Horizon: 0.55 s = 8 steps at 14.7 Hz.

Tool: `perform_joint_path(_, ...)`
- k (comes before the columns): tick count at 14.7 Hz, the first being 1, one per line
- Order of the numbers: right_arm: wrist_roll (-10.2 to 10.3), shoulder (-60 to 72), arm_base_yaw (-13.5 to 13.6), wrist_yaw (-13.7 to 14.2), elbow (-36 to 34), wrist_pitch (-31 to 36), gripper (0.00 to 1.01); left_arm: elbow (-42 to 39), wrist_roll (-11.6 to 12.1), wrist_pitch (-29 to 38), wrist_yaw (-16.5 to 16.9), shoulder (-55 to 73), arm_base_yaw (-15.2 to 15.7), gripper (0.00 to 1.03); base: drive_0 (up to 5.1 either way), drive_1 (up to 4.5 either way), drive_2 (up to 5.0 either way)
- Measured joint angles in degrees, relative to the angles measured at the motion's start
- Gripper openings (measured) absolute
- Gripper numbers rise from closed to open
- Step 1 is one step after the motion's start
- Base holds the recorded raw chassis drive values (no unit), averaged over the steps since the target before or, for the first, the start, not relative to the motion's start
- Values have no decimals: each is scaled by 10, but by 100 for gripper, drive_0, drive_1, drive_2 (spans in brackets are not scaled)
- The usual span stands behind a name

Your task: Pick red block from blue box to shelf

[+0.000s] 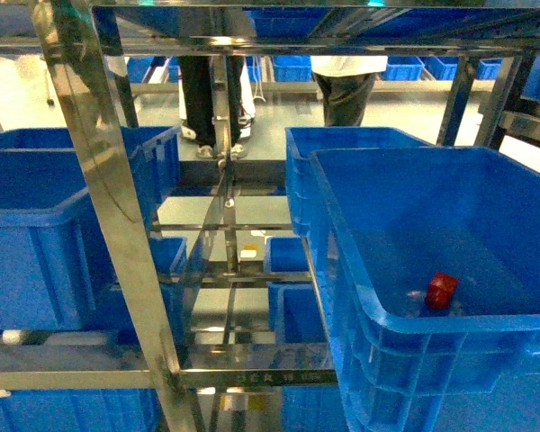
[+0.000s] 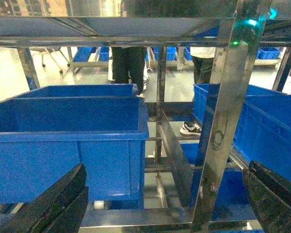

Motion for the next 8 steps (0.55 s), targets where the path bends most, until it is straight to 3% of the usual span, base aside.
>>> perform_joint_path(4,0,0,0,0,0,0,52,0,0,0,0,0,0,98,0,0,0)
perform_joint_path(5,0,0,0,0,0,0,79,0,0,0,0,0,0,98,0,0,0)
perform_joint_path(6,0,0,0,0,0,0,97,0,0,0,0,0,0,98,0,0,0)
perform_joint_path(8,0,0,0,0,0,0,98,0,0,0,0,0,0,98,0,0,0)
